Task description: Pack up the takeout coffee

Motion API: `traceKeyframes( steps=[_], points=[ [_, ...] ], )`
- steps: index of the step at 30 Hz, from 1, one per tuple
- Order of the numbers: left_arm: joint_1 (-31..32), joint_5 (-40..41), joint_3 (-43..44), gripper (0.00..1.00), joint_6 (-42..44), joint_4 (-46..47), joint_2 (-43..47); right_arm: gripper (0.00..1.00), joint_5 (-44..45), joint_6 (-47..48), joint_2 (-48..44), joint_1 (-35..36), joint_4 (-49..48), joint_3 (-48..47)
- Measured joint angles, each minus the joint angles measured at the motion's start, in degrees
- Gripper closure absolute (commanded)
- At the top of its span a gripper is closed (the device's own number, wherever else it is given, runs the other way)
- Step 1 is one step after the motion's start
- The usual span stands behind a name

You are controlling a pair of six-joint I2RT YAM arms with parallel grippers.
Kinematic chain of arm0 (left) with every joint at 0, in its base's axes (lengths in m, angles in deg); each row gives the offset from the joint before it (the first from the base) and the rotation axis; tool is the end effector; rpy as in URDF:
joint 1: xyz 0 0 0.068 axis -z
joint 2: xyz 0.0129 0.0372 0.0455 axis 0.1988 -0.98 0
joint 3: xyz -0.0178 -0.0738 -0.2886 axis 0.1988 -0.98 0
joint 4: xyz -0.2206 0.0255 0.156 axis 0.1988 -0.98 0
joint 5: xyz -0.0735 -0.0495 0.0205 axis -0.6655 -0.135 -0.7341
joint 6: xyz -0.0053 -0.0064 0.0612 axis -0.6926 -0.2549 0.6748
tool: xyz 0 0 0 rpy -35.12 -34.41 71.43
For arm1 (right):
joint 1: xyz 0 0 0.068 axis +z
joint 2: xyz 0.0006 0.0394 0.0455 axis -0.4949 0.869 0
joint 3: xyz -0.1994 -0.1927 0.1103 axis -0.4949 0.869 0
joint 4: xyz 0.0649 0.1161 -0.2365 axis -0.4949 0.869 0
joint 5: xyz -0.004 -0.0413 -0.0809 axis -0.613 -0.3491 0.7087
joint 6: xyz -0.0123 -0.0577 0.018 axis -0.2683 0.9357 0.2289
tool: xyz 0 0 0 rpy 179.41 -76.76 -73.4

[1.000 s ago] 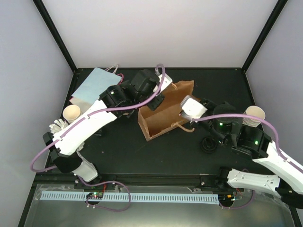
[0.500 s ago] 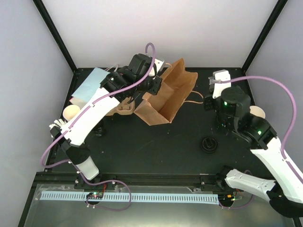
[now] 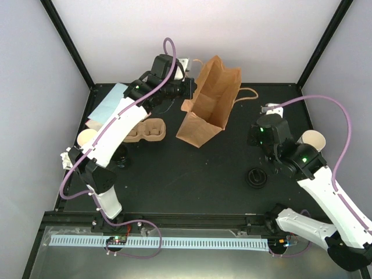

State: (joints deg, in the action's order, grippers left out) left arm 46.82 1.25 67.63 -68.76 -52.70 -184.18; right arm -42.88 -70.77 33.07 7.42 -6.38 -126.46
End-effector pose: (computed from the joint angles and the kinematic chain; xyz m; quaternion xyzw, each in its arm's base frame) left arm 0.3313 -0.2401 0.4543 0.1173 0.8662 -0.2699 0.4039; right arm 0.1555 0.0900 0.4136 0.0383 0.8681 0.0543 0.4920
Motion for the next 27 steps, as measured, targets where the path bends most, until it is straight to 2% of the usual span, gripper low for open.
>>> traceKeyframes(
  steps=[6,9,13,15,18,20,22,25,26,27],
  points=[
    [-1.7,-4.5,-2.0,0.98,-6.6,7.2,-0.2,0.95,0.1,-3.7,-6.1,-0.1,0.2,4.9],
    [-2.1,-5.7,-3.6,0.92,-8.8,9.4,-1.3,0.95,0.2,-4.1,-7.2,-0.1,0.3,5.6],
    [-2.9,-7.5,-5.6,0.58,-10.8,10.3,-3.6,0.94,0.2,-4.3,-7.1,-0.2,0.3,6.1],
    [-3.3,-7.8,-6.3,0.43,-10.8,9.6,-4.0,0.89,0.0,-4.5,-7.0,-0.2,0.4,6.7],
    [-3.5,-7.1,-6.6,0.24,-10.0,8.7,-3.4,0.76,-0.7,-5.0,-6.9,-0.2,0.3,7.9],
    [-3.7,-6.0,-6.8,0.16,-9.0,7.8,-2.0,0.59,-1.8,-5.0,-6.9,-0.2,0.2,9.0],
    [-3.7,-5.1,-7.6,0.10,-7.7,6.9,0.6,0.36,-2.7,-5.8,-6.8,-0.2,0.0,9.8],
    [-3.7,-5.4,-10.1,0.05,-4.8,6.7,6.1,0.09,-4.1,-6.2,-6.8,-0.2,-0.6,11.3],
    [-3.7,-5.8,-11.6,0.03,-3.9,7.0,8.6,0.01,-4.5,-6.4,-6.8,-0.2,-0.9,11.9],
    [-3.7,-6.2,-13.5,0.02,-2.9,7.1,11.5,0.00,-5.0,-6.6,-6.8,-0.2,-1.0,12.4]
  ],
)
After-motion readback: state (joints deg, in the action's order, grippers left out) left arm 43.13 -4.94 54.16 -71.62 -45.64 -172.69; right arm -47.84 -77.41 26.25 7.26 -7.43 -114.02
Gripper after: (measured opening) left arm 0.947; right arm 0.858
